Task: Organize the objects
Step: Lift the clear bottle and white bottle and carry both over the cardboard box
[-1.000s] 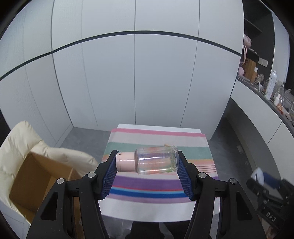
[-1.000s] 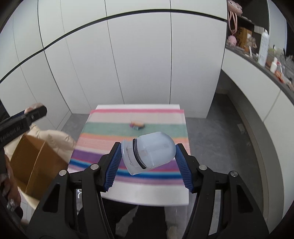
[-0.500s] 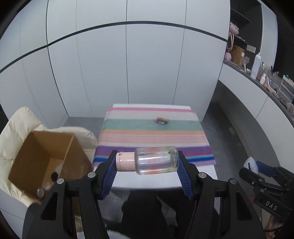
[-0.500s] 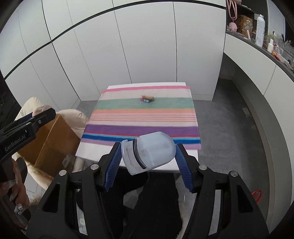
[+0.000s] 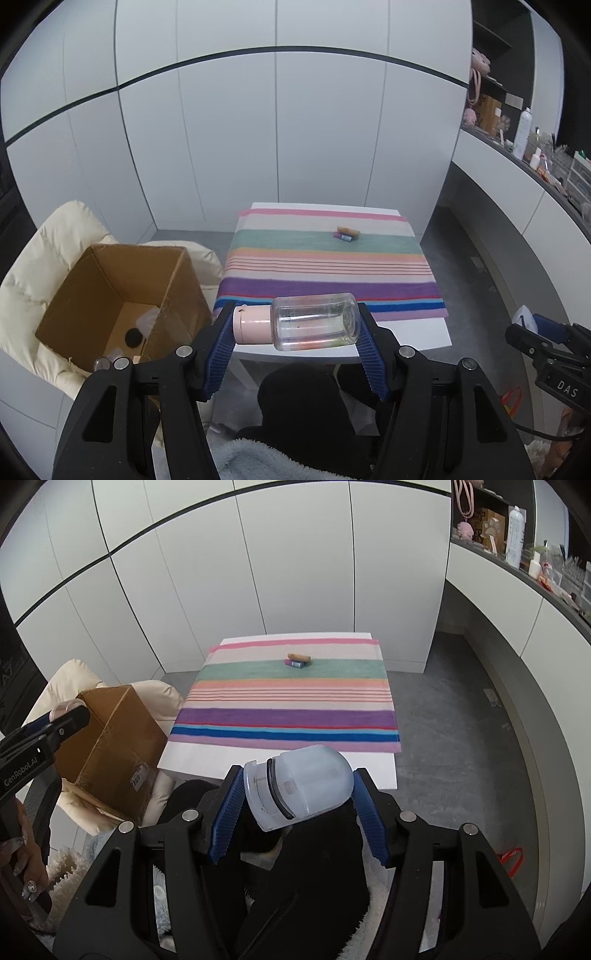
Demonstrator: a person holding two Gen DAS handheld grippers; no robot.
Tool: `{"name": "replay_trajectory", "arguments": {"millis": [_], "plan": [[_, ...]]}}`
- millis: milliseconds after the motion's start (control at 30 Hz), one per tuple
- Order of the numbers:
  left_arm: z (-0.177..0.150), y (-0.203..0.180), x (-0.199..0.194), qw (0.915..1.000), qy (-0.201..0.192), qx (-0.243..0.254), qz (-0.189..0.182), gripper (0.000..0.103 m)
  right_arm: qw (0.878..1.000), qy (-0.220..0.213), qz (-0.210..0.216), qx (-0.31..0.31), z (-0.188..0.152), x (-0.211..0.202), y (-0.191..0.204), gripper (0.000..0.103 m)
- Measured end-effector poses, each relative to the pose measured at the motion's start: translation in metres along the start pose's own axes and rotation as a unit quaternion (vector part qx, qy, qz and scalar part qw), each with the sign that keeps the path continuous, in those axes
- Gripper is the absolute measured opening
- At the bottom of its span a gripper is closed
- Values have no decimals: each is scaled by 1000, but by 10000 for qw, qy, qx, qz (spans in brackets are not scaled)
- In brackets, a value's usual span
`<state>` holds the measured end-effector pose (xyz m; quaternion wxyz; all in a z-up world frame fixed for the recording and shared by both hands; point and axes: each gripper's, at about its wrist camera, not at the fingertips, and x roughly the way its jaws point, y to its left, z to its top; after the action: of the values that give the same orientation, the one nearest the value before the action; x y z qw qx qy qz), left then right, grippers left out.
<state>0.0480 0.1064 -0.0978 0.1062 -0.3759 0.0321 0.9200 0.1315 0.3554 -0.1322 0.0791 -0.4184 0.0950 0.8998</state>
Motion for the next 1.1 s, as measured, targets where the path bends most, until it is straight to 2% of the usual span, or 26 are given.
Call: {"name": "replay_trajectory", "arguments": {"millis": [267,400,533,667,767,867,967,1100], "plan": [[-6,34,5,9992,66,-337,227,62,9994,5,146,-299,10,8,22,61],[-14,59,3,9977,120,-566,357,62,9974,71,376,-614,14,17,51,61],[-27,93,-7,9942,115,-836,665,62,9930,70,632,-1000,20,26,90,61],[-47,143,-21,9848,108,-1321,1125,62,9818,164,1050,-1575,20,37,145,61],[-65,183,-33,9728,118,-1740,1526,62,9675,305,1531,-1990,18,43,191,61],[-80,215,-44,9602,145,-2079,1859,62,9538,321,1797,-2388,14,46,231,61],[-90,238,-48,9500,202,-2309,2091,62,9373,413,2098,-2750,9,52,268,61],[-99,256,-48,9410,296,-2510,2251,62,9213,566,2354,-3043,-1,62,302,61]]}}
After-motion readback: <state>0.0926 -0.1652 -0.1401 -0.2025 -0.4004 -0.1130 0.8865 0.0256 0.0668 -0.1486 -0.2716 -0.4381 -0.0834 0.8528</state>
